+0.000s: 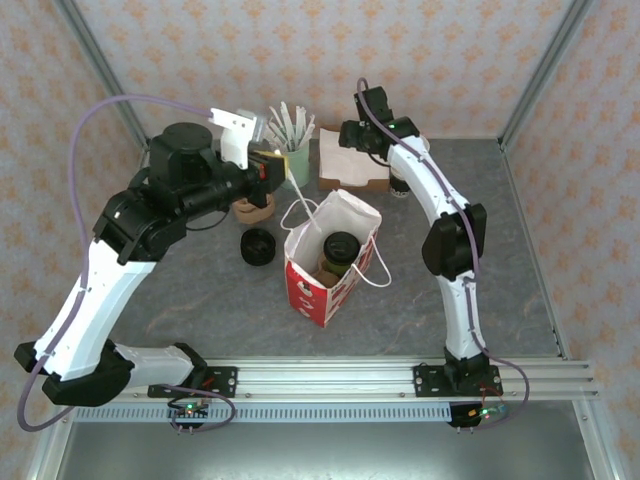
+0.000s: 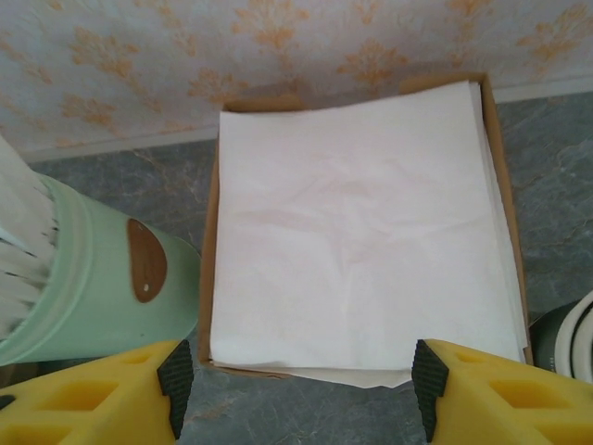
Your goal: Pack the takeout coffee
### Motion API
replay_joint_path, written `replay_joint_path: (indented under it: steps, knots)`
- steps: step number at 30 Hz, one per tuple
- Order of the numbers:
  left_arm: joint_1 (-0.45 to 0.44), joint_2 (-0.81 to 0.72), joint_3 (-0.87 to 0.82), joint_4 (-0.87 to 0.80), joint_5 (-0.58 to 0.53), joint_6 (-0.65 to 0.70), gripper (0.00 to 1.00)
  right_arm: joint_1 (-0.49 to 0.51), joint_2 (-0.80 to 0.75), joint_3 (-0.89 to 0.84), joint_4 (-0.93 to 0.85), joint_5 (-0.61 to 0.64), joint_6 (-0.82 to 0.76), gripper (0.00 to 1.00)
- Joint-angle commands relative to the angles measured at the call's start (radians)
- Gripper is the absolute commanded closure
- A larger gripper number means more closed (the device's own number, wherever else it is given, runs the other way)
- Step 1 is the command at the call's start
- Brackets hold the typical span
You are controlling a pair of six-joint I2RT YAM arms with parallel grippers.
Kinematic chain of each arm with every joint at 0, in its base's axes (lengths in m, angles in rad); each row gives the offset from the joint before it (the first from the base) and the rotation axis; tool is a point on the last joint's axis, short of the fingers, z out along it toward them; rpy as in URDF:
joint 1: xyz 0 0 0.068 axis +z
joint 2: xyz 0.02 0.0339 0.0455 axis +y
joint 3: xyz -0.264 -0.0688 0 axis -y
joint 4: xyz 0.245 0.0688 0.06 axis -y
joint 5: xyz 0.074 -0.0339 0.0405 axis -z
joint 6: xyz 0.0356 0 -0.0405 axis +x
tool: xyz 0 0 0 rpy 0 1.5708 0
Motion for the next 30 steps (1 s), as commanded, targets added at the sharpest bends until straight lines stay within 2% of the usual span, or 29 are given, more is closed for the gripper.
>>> replay_joint_path:
  steps: [1,7,19,20,22,25,30]
  knots:
    - [-0.037,-0.031,-0.037,0.029,0.083,-0.03,0.94,-0.002,0.033,0.049,-0.016,0.002,-0.009,0.34]
    - [-0.101,-0.061,-0.112,0.001,0.08,0.005,0.94,0.001,0.085,0.075,-0.01,0.009,-0.013,0.34]
    - [-0.11,-0.089,-0.285,-0.013,0.121,0.088,0.93,0.02,0.159,0.112,-0.001,0.036,-0.029,0.35]
    - [-0.111,-0.088,-0.29,-0.014,0.121,0.09,0.9,0.02,0.167,0.117,-0.001,0.041,-0.031,0.35]
    - [-0.111,-0.085,-0.293,-0.019,0.112,0.087,0.62,0.021,0.182,0.124,0.001,0.057,-0.035,0.35]
    - [-0.11,-0.082,-0.271,-0.026,0.066,0.075,0.36,0.026,0.204,0.133,0.013,0.08,-0.039,0.35]
    - [-0.111,-0.068,-0.184,-0.063,0.038,0.087,0.23,0.028,0.248,0.158,0.049,0.143,-0.039,0.34]
